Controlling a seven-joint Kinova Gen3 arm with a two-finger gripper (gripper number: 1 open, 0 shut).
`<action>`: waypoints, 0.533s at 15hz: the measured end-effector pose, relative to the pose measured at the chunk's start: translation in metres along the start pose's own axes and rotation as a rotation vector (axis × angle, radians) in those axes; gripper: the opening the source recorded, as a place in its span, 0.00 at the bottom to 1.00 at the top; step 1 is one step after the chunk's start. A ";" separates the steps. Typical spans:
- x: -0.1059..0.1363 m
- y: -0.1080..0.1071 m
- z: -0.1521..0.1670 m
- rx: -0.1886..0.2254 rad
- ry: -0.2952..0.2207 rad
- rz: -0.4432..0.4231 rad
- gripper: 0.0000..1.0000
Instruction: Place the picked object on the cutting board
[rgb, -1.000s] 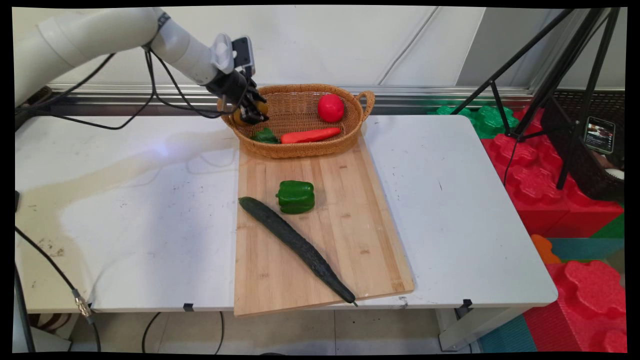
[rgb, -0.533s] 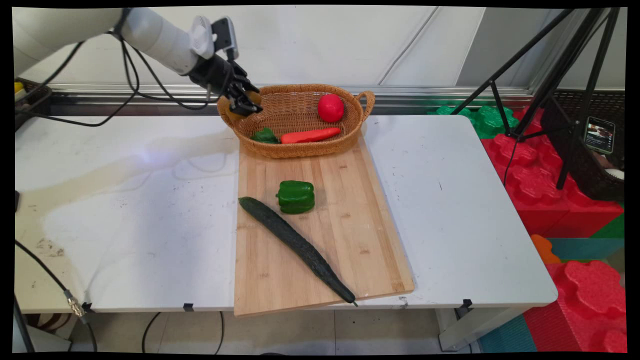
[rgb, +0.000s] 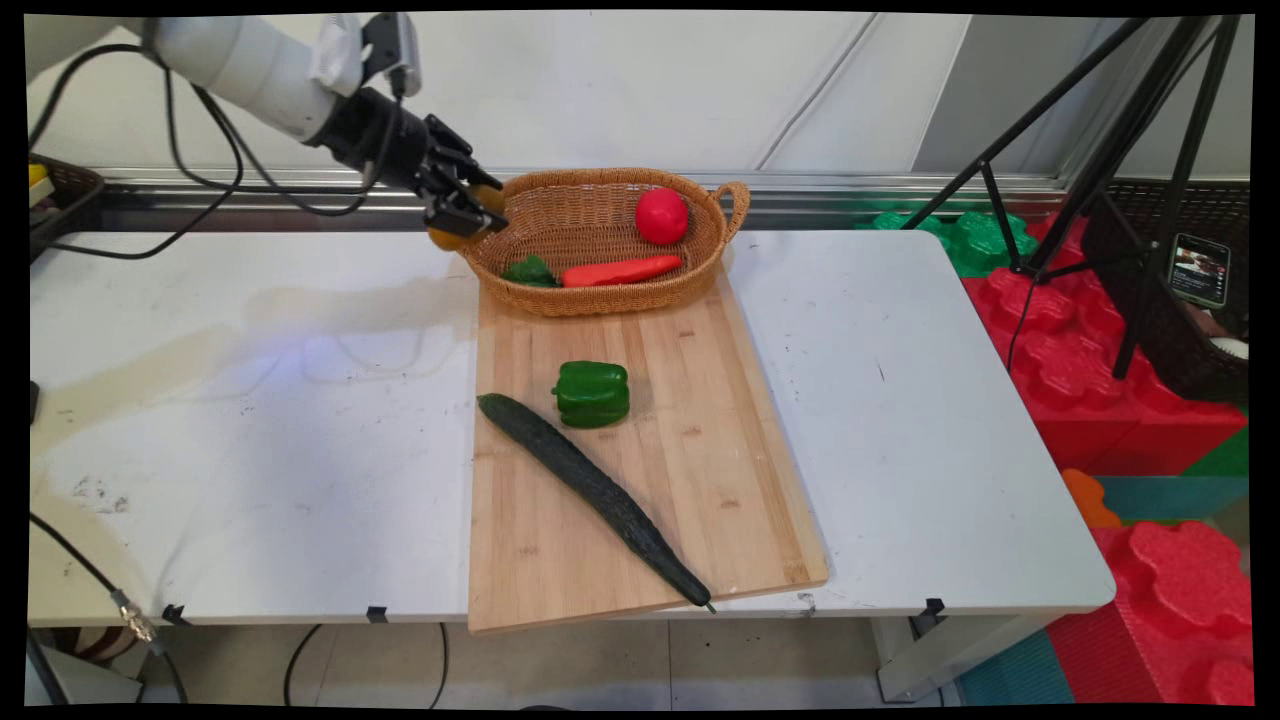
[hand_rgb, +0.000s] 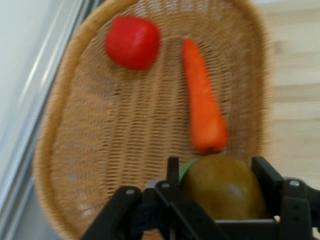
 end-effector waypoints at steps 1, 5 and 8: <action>-0.001 0.004 -0.005 -0.019 0.011 -0.004 0.00; -0.002 0.022 -0.021 -0.092 0.053 -0.009 0.00; 0.001 0.034 -0.028 -0.139 0.084 -0.003 0.00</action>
